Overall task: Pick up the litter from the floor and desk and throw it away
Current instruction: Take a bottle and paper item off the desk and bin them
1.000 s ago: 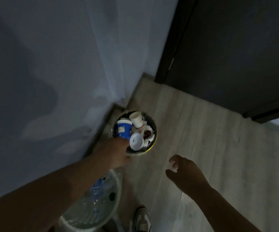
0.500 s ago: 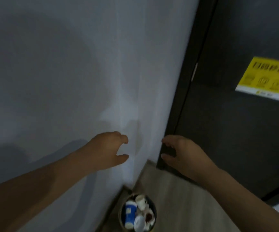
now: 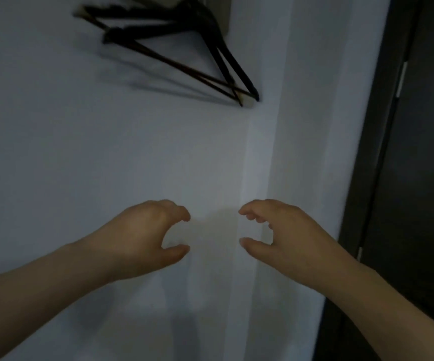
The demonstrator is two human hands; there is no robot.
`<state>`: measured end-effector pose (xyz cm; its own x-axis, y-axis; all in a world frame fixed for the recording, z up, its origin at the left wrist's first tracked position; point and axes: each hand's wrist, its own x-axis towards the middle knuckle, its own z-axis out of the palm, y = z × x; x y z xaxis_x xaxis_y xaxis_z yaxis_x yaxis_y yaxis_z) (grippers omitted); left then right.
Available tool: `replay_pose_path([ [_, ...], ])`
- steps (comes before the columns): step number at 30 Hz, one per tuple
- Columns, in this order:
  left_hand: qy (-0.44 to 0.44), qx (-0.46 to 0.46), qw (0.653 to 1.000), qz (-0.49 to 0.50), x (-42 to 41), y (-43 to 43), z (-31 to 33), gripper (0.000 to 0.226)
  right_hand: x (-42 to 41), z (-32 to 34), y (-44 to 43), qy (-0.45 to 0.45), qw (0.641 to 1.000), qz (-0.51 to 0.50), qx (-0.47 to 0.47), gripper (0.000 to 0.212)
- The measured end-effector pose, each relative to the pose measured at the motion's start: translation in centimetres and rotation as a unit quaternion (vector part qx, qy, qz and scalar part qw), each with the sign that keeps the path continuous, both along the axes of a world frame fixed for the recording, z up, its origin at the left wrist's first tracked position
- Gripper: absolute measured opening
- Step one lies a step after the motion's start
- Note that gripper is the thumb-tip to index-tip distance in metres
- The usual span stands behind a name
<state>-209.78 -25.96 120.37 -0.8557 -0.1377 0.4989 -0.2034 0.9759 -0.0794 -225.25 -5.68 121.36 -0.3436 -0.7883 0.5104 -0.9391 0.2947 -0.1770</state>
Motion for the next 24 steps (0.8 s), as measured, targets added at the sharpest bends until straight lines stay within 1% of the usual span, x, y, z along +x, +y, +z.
replay_pose_path([
  [7,0.038,-0.012,0.99,0.137,9.4,2.0,3.7,0.054,4.4,3.1,-2.7,0.015,0.99,0.136,-0.046,0.043],
  [12,0.058,-0.052,0.971,0.227,17.7,4.6,6.1,0.054,10.3,5.0,-4.8,0.028,0.974,0.216,-0.062,0.044],
  [18,0.079,-0.087,0.934,0.337,30.7,10.3,7.1,0.053,21.5,6.4,-5.1,0.049,0.939,0.326,-0.096,0.044],
  [21,0.078,-0.095,0.909,0.399,38.3,14.6,6.9,0.054,28.8,6.6,-4.4,0.05,0.914,0.391,-0.098,0.045],
  [24,0.069,-0.099,0.875,0.469,46.8,20.2,6.2,0.053,37.3,6.1,-2.8,0.042,0.88,0.461,-0.101,0.043],
])
